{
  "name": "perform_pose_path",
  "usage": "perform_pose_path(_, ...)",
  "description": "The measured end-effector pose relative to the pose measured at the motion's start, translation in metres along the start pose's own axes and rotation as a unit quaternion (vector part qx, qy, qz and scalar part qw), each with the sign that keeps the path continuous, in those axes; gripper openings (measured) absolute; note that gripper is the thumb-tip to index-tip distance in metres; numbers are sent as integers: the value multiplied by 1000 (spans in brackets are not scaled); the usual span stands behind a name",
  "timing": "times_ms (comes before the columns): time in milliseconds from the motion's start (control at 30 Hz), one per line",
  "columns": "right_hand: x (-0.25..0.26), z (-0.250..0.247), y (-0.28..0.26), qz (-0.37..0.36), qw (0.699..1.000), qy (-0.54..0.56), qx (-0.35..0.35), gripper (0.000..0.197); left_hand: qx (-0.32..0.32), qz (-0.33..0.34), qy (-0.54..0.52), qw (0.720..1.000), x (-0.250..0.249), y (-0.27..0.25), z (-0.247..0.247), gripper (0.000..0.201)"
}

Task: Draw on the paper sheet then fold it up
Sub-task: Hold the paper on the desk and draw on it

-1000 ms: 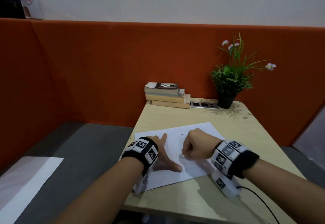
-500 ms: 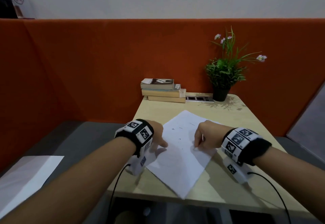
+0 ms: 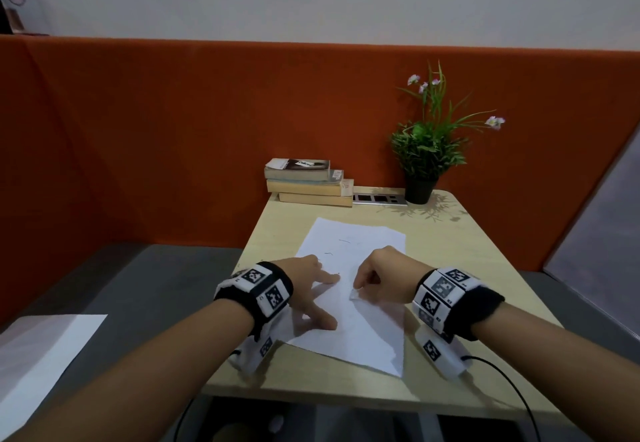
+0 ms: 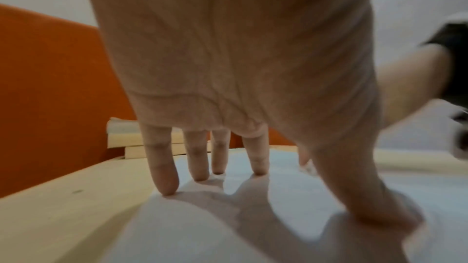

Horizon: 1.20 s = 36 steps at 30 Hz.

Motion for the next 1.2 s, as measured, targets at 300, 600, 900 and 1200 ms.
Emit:
perform_pose_path(300,-18,-10,-4,41,999,-4,-14,15,-83,25,-11,996,-16,2,-22,64)
perform_pose_path(600,-14,-5,-4,33,999,-17,-11,18,9,48,-13,999,-24,22,-6,96)
perform_pose_path(900,-17,-11,13,32,999,-10,-10,15,-1,14,-22,1000,-43,21,0,107)
perform_pose_path(1200,-8,6,-26,12,999,15,29,7,30,-12,-26,999,-35,22,12,116)
Point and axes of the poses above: each hand's wrist, its own y-axis towards the middle knuckle, its own z-axis out of the palm, x = y × z, the point moved 7 cm from there along y, towards the middle knuckle, and after that the axes turned 13 degrees about -z, right-handed, at the moved point
